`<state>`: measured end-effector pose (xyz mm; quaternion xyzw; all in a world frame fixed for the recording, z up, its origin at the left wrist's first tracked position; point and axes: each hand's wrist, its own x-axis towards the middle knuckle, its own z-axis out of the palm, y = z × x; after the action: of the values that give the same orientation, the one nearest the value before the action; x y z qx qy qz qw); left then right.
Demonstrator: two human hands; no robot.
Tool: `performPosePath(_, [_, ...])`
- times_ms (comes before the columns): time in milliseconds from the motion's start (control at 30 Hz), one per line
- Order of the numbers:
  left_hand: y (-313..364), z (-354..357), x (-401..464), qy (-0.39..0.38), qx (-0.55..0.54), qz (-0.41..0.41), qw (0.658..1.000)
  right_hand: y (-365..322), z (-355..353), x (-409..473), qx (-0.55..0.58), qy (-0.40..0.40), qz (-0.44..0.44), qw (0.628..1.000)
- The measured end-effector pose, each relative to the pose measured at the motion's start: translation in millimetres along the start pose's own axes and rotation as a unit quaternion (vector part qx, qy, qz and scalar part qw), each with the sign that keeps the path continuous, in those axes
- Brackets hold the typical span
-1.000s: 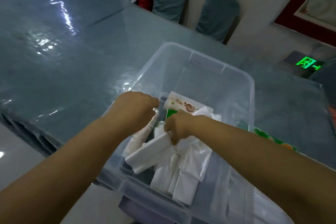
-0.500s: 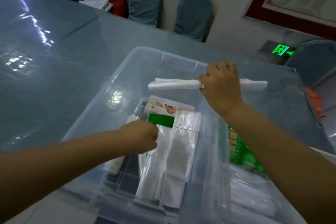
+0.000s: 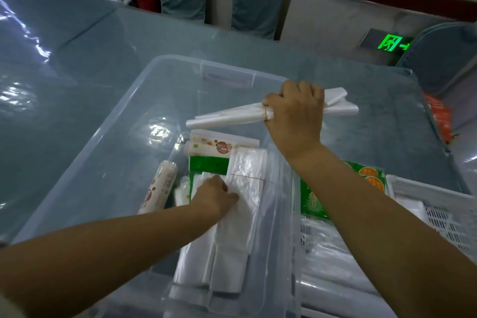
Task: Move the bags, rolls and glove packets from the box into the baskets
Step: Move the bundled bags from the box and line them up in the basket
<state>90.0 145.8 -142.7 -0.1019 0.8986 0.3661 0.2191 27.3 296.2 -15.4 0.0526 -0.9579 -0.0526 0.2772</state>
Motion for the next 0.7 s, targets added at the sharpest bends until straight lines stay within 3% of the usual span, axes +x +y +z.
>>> performPosePath(167, [8,0,-1,-0.069,-0.117,-0.057,0.989,1,1,-1,0.016,-0.001,0.013,1.0])
performPosePath(333, [10,-7,-2,-0.018,-0.146,-0.077,0.986,0,2,0,0.023,0.0,0.019,1.0])
performPosePath(433, [11,-9,1,-0.092,-0.183,-0.093,0.974,1,1,0,0.033,0.013,0.026,0.999])
performPosePath(533, [10,-5,-2,-0.146,-0.142,-0.041,0.978,1,2,-1,0.037,0.02,0.027,0.999])
performPosePath(700, [5,-7,-9,-0.066,-0.078,0.041,0.994,1,1,-2,0.041,0.019,0.028,0.999])
